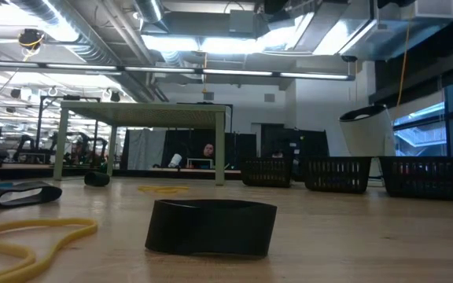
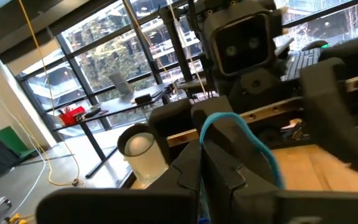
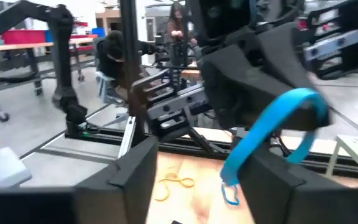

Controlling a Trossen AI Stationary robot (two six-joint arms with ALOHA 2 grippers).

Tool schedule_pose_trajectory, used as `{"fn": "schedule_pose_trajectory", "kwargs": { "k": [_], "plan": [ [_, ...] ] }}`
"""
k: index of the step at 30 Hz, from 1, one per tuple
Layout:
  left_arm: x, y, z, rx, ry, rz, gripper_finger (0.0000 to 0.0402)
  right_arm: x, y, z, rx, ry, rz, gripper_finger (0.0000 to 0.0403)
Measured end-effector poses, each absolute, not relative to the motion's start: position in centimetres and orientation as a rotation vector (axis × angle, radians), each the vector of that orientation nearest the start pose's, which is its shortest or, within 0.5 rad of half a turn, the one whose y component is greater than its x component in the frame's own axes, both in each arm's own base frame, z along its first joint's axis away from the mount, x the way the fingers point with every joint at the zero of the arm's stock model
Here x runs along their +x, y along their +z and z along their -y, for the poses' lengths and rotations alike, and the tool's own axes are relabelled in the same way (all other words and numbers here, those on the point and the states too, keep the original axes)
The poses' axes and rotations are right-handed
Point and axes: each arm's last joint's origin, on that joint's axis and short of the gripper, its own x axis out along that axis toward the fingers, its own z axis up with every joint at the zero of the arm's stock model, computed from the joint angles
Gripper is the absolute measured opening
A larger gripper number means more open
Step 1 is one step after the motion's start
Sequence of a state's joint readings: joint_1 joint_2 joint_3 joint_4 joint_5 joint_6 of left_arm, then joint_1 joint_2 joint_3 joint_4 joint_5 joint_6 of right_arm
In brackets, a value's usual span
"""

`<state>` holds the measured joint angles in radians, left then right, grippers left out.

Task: Pick & Place Office Desk Supplies
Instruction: Put the blue rubber band into the bottom black bin

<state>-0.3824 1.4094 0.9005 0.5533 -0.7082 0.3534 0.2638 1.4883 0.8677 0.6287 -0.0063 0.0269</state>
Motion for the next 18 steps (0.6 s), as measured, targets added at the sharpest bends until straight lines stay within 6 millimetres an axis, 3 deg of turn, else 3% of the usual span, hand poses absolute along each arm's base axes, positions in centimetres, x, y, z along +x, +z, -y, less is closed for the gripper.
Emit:
{"fn": "schedule_pose_trajectory", "kwargs": {
  "k": [9,18],
  "plan": [
    [29.5,29.99,9.85,0.334,0.327,-0.03,0.0005,31.81,27.37,-8.46,0.063,0.221,0.001,0.0013],
    [29.5,29.79,9.84,0.253,0.331,-0.035,0.0032,31.81,27.38,-8.42,0.098,0.217,-0.002,0.0005]
  ]
}}
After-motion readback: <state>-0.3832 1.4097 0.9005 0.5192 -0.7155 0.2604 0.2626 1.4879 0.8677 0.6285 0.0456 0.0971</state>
